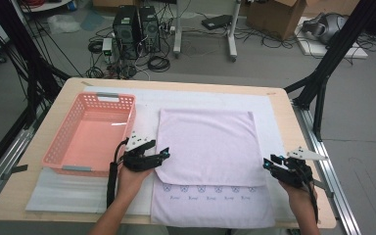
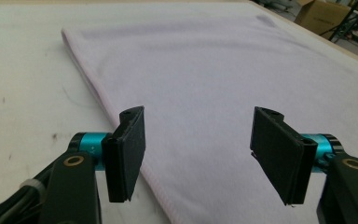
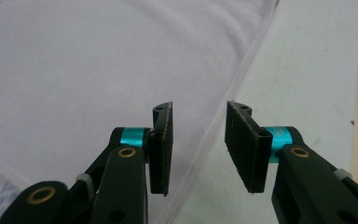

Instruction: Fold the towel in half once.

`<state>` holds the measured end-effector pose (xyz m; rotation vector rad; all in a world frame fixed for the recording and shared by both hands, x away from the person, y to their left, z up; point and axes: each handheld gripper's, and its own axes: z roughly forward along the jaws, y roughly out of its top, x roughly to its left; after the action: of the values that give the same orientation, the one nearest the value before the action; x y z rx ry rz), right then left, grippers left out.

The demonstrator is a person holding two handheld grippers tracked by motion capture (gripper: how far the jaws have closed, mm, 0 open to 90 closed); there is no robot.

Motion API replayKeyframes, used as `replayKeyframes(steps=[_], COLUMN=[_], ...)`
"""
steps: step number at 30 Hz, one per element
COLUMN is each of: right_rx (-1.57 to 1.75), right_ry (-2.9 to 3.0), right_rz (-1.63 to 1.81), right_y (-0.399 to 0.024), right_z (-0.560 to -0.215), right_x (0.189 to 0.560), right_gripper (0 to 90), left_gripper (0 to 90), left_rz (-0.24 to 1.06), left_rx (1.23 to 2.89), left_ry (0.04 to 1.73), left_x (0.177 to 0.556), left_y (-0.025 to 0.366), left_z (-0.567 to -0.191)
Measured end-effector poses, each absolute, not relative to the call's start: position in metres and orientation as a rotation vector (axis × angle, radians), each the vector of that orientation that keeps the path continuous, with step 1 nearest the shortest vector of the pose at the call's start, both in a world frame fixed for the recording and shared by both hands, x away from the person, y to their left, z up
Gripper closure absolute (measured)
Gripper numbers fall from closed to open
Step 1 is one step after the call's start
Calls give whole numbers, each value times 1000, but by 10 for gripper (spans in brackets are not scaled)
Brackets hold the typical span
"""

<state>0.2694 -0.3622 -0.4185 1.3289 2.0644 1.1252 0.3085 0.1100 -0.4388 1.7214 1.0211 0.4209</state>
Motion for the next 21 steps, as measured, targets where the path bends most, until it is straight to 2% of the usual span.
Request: replayKeyframes(steps=[5,9,17,21], right_rx=[1347,1357,1363,1364], right_ry=[2055,2053,2047,2049], right_rz=[1162,1152,1149,1150], right_y=[-366,-368,-374,-375], right_z=[-427,-432,-432,-433], right_x=[247,233,214,211], right_gripper=[614,614,605,604], left_gripper=[379,479,593,619], left_rz=[398,360,290,271], left_rx=[1735,1716,1725,1766], left_ry=[1015,1042,1068,1066], left_x=[288,272,253,249], left_y=[120,126,134,130], left_z=[-447,-449,-451,-452])
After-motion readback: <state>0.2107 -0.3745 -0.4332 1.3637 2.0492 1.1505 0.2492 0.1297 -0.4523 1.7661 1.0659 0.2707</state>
